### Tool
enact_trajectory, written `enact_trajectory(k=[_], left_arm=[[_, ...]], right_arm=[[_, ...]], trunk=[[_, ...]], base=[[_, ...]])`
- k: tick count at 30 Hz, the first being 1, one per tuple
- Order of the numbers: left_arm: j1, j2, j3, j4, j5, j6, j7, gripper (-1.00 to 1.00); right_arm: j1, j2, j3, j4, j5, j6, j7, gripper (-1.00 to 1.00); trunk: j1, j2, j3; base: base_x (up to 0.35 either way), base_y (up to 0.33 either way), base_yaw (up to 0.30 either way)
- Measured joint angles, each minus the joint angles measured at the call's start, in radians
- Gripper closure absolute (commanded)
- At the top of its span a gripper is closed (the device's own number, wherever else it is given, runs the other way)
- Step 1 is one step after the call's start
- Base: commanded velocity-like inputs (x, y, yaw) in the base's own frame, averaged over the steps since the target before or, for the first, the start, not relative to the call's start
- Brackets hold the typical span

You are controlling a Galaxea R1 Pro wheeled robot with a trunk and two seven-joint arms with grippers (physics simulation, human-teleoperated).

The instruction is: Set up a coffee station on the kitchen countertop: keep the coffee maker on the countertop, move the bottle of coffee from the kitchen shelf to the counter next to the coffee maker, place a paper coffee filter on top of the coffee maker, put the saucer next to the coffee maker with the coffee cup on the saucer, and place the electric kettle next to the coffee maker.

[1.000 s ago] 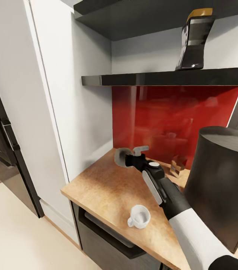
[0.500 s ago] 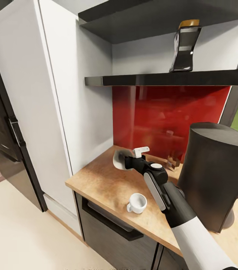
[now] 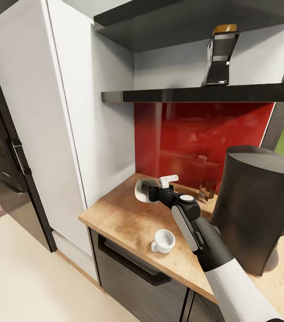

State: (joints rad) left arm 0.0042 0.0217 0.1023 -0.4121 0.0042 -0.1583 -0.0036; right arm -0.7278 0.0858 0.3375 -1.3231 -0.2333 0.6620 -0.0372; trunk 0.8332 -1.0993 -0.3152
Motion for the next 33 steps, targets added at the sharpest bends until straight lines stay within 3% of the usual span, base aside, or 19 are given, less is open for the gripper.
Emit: enact_trajectory(k=[11,25,33], left_arm=[[0.0,0.0,-0.001,0.0,0.0,0.0,0.0,-1.0],[0.0,0.0,0.0,0.0,0.0,0.0,0.0,-1.0],[0.0,0.0,-0.001,0.0,0.0,0.0,0.0,-1.0]], right_arm=[[0.0,0.0,0.001,0.0,-0.002,0.002,0.0,1.0],[0.0,0.0,0.001,0.0,-0.002,0.003,0.0,1.0],[0.0,0.001,0.001,0.0,-0.002,0.003,0.0,1.0]], trunk=[[0.0,0.0,0.0],[0.0,0.0,0.0],[0.0,0.0,0.0]], base=[[-0.099,-0.083,0.018],[-0.063,-0.051,0.218],[-0.194,-0.18,0.05]])
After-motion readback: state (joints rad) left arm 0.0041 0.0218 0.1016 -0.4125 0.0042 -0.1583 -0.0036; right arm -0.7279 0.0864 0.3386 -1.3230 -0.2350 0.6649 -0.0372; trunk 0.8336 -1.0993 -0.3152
